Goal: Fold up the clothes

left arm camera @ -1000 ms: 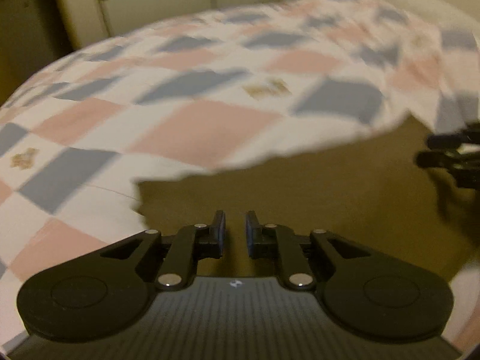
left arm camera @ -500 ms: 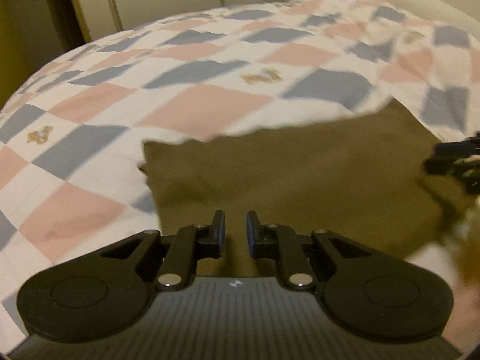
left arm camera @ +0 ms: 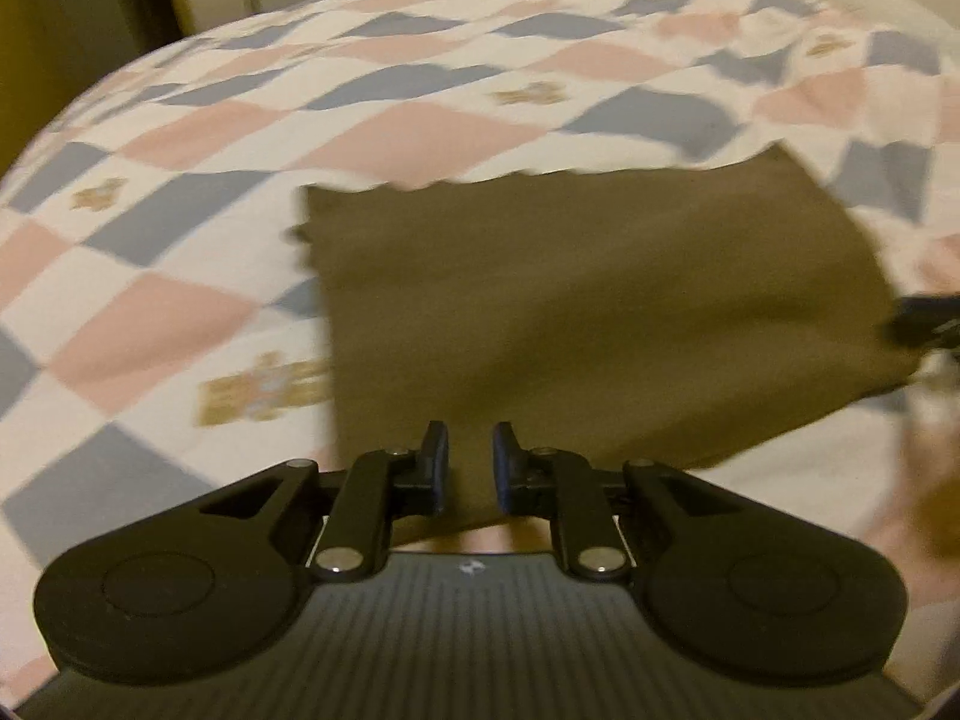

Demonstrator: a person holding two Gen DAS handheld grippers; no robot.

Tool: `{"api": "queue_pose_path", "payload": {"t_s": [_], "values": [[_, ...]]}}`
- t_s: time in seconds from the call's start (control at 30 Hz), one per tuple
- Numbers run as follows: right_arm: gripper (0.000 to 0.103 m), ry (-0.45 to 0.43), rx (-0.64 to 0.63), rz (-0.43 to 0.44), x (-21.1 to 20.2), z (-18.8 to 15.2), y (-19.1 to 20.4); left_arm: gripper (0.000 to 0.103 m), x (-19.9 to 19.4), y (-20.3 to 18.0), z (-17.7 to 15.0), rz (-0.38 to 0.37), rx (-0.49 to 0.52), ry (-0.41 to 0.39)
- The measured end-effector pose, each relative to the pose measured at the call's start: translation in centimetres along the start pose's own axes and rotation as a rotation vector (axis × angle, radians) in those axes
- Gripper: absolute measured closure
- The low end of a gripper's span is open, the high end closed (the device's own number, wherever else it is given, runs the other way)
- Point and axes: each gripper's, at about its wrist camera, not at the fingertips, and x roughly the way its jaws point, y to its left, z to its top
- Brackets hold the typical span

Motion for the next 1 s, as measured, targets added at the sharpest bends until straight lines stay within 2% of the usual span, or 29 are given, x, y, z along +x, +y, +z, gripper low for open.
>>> {"api": "queue_pose_path", "payload": {"t_s": [0.17,0.27,0.4,0.47,0.6,0.67,0.8,0.87,1.0], "values": [[0.07,-0.044,0.003,0.095,0.8,0.4,3.7,0.088,2.1,-4.7,0.2,-0.109,0.074,-0.001],[0.07,-0.035,-0.035,0.135,2.3,0.4,5.7,0.087,3.4,-5.0,-1.0,-0.061,0.125,0.025],[0.071,0.005,-0.105,0.094,3.2,-1.0,6.0,0.087,2.5,-2.1,-2.4,-0.026,0.095,0.032],[0.07,0.015,-0.1,0.072,2.6,-1.9,4.8,0.087,2.1,-0.3,-2.8,0.014,0.061,0.054],[0.071,0.047,-0.039,0.029,1.6,-3.6,1.8,0.088,0.9,2.8,-3.1,0.066,-0.039,0.104],[0.076,0.064,0.013,0.031,1.2,-4.1,0.7,0.088,0.5,3.3,-2.9,0.098,-0.07,0.143],[0.075,0.094,0.117,0.009,0.0,-4.4,-0.6,0.088,-0.3,2.9,-2.5,0.157,-0.121,0.242],[0.074,0.088,0.189,0.025,-1.1,-4.2,-1.2,0.087,-0.4,2.7,-2.4,0.167,-0.152,0.282],[0.068,0.098,0.347,0.091,-2.0,-3.8,-2.0,0.079,-0.7,1.9,-2.1,0.174,-0.197,0.316]]}}
